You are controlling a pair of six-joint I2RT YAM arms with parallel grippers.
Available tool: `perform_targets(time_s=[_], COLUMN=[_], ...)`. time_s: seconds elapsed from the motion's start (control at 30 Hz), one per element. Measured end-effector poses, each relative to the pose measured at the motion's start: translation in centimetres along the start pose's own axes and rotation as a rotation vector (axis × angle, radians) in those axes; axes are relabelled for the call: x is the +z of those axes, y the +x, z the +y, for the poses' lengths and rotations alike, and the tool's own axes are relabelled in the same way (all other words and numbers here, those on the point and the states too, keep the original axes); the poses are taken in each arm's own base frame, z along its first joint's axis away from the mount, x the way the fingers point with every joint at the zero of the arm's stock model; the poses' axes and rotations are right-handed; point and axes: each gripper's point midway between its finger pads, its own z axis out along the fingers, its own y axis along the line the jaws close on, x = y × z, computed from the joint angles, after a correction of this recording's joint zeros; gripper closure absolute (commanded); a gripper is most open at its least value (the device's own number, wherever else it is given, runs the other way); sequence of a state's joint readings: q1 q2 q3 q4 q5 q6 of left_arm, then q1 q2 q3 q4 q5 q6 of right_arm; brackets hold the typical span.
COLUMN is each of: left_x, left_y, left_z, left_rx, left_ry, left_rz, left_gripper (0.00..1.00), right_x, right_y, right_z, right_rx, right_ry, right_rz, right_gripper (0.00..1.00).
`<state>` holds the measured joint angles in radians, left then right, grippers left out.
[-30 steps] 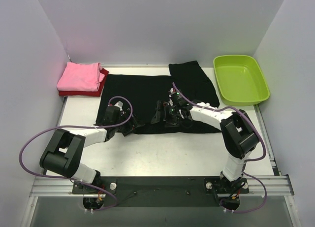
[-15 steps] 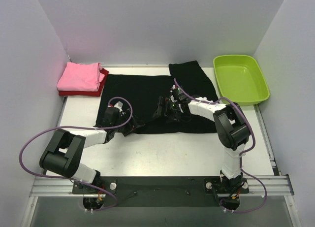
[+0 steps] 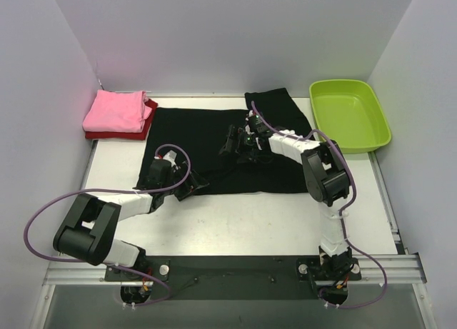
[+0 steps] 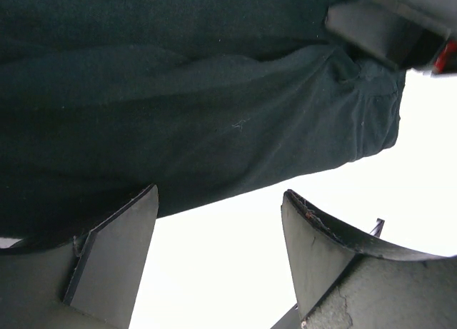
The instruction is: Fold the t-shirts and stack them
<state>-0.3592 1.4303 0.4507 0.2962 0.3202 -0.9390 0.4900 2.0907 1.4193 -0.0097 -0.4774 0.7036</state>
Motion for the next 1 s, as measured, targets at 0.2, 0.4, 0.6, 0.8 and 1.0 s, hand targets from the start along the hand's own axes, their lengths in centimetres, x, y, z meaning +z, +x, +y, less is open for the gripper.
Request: perform_targets(time_s=[0.2,0.4,0.6,0.8,1.0], left_x=[-0.1,-0.7,-1.7,-2.8,-3.2], left_y=[0.1,0.4,-1.0,-4.7,-6.4], left_z=[0.1,0.2,-1.8,-6.6,-6.8], left_rx=[0.002,0.002,0.027,0.086,0.090], left_ry=[0.008,-0.007,-0.022,0.052,0.036], left_rz=[-0.004,0.005,0.003,-0.072,-0.100], left_gripper=[0.20,0.20,0.20,0.19,0.19], right_x=[0.6,-0.4,-6.8,-13.0,-10.9], right_y=[-2.4,-2.7,-2.4,0.8,5.6], right_z=[0.1,0.5,7.1,11.9,8.2], right_rx=[0.003,-0.038,-0.150,-0.225,-0.165], right_ry=[-0.007,0.016,-0.079,-0.216,-0.182], right_rz=[-0.038,-0.063,-0.160,-0.242,-0.159], right_gripper=[0.09,0.08,0.08,0.08,0.07])
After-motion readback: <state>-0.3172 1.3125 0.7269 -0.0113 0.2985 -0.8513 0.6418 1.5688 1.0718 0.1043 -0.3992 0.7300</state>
